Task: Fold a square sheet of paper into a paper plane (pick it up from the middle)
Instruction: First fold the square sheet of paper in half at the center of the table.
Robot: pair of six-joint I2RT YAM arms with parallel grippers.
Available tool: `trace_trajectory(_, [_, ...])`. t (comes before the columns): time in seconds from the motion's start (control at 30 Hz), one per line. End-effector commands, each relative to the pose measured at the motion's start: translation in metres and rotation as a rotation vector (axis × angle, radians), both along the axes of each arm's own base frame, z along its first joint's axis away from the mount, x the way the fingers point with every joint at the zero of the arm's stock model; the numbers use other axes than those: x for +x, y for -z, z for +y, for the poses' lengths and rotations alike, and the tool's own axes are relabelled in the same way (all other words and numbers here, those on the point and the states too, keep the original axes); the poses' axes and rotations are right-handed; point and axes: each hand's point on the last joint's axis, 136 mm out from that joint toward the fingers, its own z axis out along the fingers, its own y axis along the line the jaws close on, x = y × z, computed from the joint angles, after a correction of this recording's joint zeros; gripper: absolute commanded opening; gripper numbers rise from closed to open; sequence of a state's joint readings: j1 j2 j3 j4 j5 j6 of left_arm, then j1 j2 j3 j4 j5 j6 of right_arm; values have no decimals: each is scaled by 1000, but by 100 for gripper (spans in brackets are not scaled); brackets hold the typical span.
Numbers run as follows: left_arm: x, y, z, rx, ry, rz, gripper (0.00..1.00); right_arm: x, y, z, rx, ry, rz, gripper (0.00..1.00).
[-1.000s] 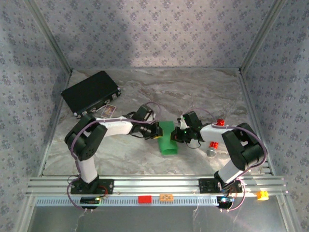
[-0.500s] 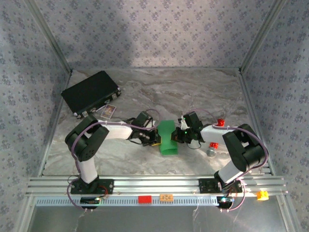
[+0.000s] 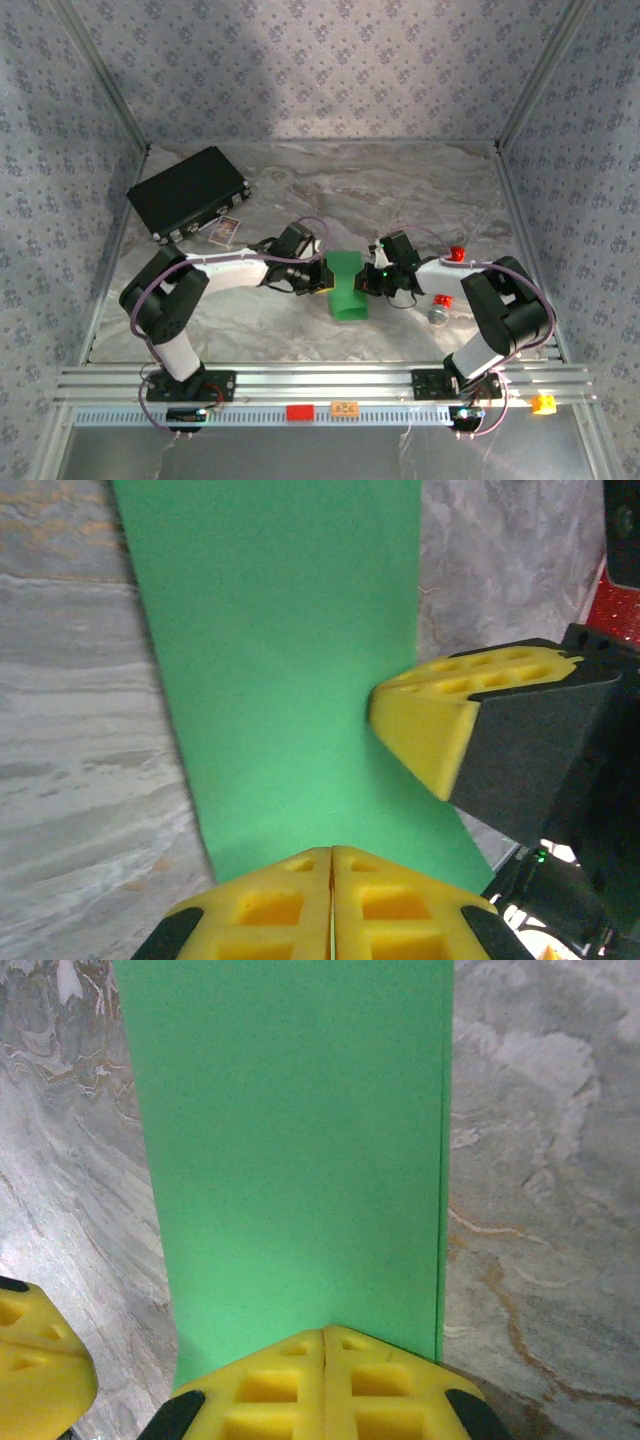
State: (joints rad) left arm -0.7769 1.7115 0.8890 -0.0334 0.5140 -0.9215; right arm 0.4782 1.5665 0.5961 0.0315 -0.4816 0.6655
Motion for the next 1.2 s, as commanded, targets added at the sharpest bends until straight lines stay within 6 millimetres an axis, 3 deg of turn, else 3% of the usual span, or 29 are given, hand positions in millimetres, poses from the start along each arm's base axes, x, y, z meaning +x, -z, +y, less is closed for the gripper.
trace_trajectory(0.0, [-10, 1, -13, -21, 15, 78, 8, -40, 47, -41, -200, 55, 174, 0])
trace_trajectory(0.2, [-29, 22, -22, -7, 62, 117, 7, -41, 48, -42, -201, 58, 173, 0])
trace_trajectory(0.47, [-44, 63, 13, 141, 51, 126, 7, -41, 51, -42, -200, 59, 175, 0])
trace_trajectory(0.57, [-46, 67, 20, 169, 66, 106, 7, -42, 52, -42, -201, 59, 177, 0])
trace_trajectory(0.7, [-44, 59, 22, 160, 74, 70, 8, -42, 53, -43, -202, 61, 180, 0])
trace_trajectory(0.93, [-34, 11, -3, 2, 68, 8, 11, -41, 52, -43, -200, 60, 177, 0])
trace_trajectory(1.03, [-29, -1, -9, -26, 44, 7, 12, -42, 51, -44, -203, 62, 174, 0])
trace_trajectory(1.17, [-32, 0, -19, -74, 61, 44, 13, -41, 50, -44, -206, 63, 176, 0])
